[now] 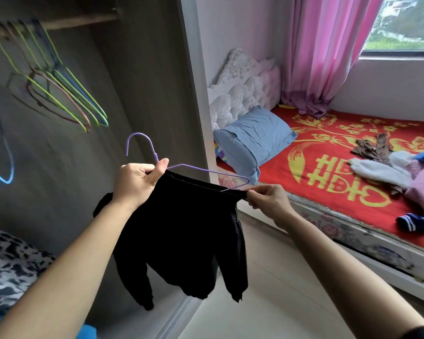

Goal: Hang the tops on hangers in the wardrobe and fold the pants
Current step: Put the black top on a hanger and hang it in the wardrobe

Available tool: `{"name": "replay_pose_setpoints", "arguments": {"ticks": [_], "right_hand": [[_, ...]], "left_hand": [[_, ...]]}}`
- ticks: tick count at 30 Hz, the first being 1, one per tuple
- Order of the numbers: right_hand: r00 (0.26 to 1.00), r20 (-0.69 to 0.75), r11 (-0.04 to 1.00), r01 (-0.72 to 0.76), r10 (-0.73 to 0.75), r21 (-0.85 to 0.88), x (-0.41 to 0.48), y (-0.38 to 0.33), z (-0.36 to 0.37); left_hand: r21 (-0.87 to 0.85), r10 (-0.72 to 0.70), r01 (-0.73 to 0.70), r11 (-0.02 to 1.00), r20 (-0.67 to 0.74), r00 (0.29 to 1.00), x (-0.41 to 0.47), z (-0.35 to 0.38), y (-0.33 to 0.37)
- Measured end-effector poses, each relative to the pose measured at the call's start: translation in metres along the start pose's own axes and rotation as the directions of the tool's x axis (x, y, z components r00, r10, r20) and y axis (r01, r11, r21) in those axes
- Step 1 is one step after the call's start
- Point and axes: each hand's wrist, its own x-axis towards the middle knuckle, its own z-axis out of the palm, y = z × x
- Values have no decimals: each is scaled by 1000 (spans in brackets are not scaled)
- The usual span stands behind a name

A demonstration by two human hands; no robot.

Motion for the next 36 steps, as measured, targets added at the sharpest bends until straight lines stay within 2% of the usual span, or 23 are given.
{"name": "replay_pose_setpoints", "arguments": {"ticks": [3, 7, 10, 17, 23, 27, 32, 36], "right_hand": [[1000, 18, 1000, -2, 2, -11, 1, 2, 2], [999, 29, 1000, -15, 15, -14, 0, 3, 9], [999, 41, 1000, -17, 17, -10, 3, 4, 10], [996, 77, 999, -34, 35, -19, 7, 7, 17], [992, 98, 997, -73, 75, -16, 5, 5, 17], [993, 94, 997, -79, 76, 27, 2, 0, 6], [993, 91, 997, -76, 72, 34, -4, -9, 1], [996, 77, 999, -38, 37, 20, -4, -27, 10]], "left_hand": [[101, 25, -23, 995, -19, 999, -3, -2, -2], [121, 1, 2, 993, -27, 1000, -1, -5, -3], [82, 34, -35, 996, 12, 999, 0, -9, -7], [60, -51, 54, 997, -42, 998, 8, -7, -10], [19, -8, 8, 1000, -32, 999, 11, -5, -5], [157, 69, -70, 985, 14, 998, 11, -6, -7], [391, 156, -173, 904, 76, 985, 6, -5, -9], [461, 230, -283, 841, 168, 958, -3, 8, 1]]}}
